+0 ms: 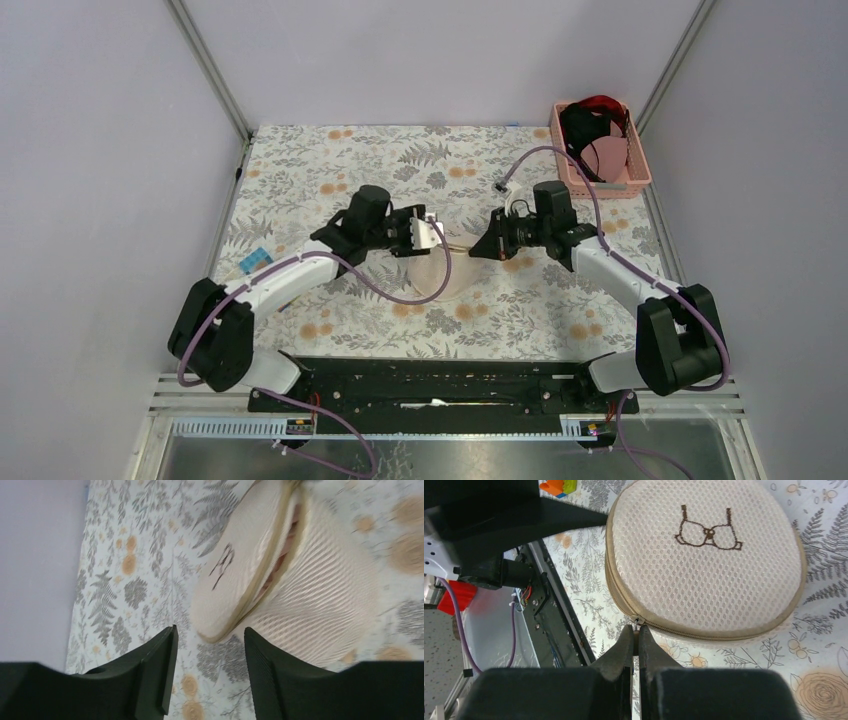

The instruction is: Unzip the laundry bag and remove the bra

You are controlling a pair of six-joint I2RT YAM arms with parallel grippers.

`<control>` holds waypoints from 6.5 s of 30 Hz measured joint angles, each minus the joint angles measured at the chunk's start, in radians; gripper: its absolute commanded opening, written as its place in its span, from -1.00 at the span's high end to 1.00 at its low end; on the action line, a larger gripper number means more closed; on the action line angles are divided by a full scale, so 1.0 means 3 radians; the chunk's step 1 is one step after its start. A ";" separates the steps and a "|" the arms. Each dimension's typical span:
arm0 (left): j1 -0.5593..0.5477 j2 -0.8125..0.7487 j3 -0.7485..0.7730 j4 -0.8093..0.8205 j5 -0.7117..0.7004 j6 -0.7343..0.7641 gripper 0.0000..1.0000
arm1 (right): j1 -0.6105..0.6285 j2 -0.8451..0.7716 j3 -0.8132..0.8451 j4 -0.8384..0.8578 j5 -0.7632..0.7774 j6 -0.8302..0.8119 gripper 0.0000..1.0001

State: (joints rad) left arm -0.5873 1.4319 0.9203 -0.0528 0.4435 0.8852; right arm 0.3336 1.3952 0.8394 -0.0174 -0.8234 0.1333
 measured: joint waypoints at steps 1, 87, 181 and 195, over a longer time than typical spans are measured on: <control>-0.0036 -0.0043 0.0000 -0.0047 0.0013 -0.0014 -0.19 | 0.0017 0.0000 -0.0005 0.0004 -0.0005 0.0010 1.00; -0.0103 -0.0042 -0.0075 0.0034 0.0244 -0.0263 1.00 | 0.0041 0.0262 0.0317 -0.0196 -0.0019 -0.0210 1.00; -0.0336 0.0214 0.0131 0.0154 0.0034 -0.0507 1.00 | -0.0015 0.0647 0.0765 -0.0561 -0.0167 -0.0108 1.00; -0.0214 0.0135 -0.0159 0.0510 0.0254 -0.0299 1.00 | -0.0142 0.0771 0.0834 -0.0783 -0.0306 -0.0533 1.00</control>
State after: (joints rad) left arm -0.6514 1.4723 0.8726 0.1001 0.5198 0.7956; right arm 0.2909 1.6264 1.0897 -0.2523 -0.9154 -0.0265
